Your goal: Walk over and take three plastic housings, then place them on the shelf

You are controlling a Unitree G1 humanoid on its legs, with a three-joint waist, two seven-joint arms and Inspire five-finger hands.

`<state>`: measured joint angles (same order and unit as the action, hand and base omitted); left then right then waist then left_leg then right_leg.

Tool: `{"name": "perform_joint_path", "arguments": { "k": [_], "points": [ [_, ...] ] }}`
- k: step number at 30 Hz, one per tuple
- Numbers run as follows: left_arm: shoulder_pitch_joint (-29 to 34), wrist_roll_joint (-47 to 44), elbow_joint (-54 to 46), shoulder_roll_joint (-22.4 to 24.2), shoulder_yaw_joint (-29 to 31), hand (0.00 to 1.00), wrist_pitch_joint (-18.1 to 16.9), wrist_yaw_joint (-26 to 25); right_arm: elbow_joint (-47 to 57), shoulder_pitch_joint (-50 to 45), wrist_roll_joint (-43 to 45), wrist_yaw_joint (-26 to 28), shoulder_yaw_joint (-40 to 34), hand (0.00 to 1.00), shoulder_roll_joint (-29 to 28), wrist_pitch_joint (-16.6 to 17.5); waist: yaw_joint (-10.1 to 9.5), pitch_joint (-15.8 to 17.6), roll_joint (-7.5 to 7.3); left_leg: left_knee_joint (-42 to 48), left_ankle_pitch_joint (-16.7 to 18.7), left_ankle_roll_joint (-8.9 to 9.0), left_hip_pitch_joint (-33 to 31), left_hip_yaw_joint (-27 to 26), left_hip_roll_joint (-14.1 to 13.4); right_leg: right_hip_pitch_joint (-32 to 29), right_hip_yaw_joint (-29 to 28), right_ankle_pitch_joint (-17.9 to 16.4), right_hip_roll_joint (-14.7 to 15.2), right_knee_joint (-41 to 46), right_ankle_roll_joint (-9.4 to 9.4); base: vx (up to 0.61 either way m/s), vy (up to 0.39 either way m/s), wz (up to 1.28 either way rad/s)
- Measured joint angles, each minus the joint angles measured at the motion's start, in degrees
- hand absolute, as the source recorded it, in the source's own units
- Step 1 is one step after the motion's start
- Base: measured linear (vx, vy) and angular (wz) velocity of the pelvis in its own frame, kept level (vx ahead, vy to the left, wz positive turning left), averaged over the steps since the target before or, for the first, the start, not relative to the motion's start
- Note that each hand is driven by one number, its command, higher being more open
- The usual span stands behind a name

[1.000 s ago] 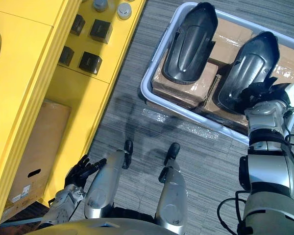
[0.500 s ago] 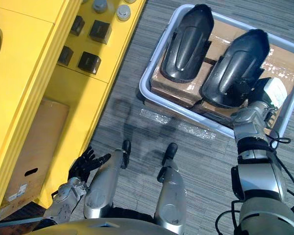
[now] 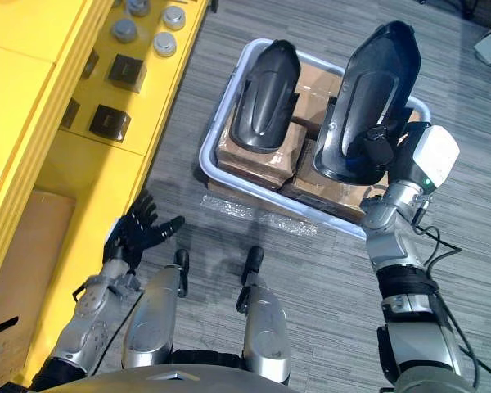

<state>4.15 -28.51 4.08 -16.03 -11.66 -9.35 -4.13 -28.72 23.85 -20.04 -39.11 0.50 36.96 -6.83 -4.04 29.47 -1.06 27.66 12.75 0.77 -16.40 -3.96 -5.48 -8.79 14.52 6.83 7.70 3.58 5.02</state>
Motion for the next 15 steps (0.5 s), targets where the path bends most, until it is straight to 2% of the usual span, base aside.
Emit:
{"name": "perform_joint_path", "arguments": {
  "k": [3,4,9,11,15],
  "points": [
    [-4.28,-0.8,-0.9,-1.09,-1.09,1.0,1.93,1.2,-0.02,-0.17,-0.02,-0.1,-0.02,0.0,-0.32,-0.12,0.57,-0.06,-0.1,-0.07,0.0,0.01,0.75,-0.5,0.0,0.41,-0.47,0.06,0.0,-0.11,0.06,-0.01,0.031,-0.05],
    [-6.18,-2.68,-1.47,-1.69,-1.84,1.0,4.01,2.14,0.0,-0.12,-0.14,-0.16,-0.02,0.0,-1.16,-0.06,1.29,-0.11,-0.11,-0.1,0.0,0.01,1.41,-0.62,0.02,1.32,-0.53,0.16,-0.03,-0.62,0.17,-0.01,0.031,-0.03],
    [-10.99,-11.7,-2.43,-2.01,-5.46,1.0,10.08,5.0,0.12,0.01,-2.41,-0.24,0.02,0.0,-1.89,0.51,1.8,-1.4,-0.23,-0.82,0.03,0.06,2.0,-1.25,0.0,1.7,-0.94,0.75,-0.13,-1.6,0.12,-0.02,0.028,-0.06],
    [-13.08,-16.74,-2.4,-1.86,-7.3,1.0,13.28,6.04,1.21,0.53,-4.54,-0.26,0.04,0.0,-2.99,1.7,2.41,-2.82,-0.38,-1.01,0.05,0.09,2.24,-1.88,-0.07,1.7,-1.89,1.13,-0.28,-2.36,0.16,-0.01,0.025,-0.15],
    [-17.07,-23.32,-1.93,-1.08,-8.52,1.0,15.9,6.48,5.79,0.83,-7.34,-0.34,0.35,0.0,-5.39,5.22,3.72,-4.73,-0.44,-2.05,0.05,0.09,3.96,-3.76,-0.14,1.91,-3.74,1.5,-0.28,-2.81,0.23,-0.01,0.02,-0.25]
  ]
}}
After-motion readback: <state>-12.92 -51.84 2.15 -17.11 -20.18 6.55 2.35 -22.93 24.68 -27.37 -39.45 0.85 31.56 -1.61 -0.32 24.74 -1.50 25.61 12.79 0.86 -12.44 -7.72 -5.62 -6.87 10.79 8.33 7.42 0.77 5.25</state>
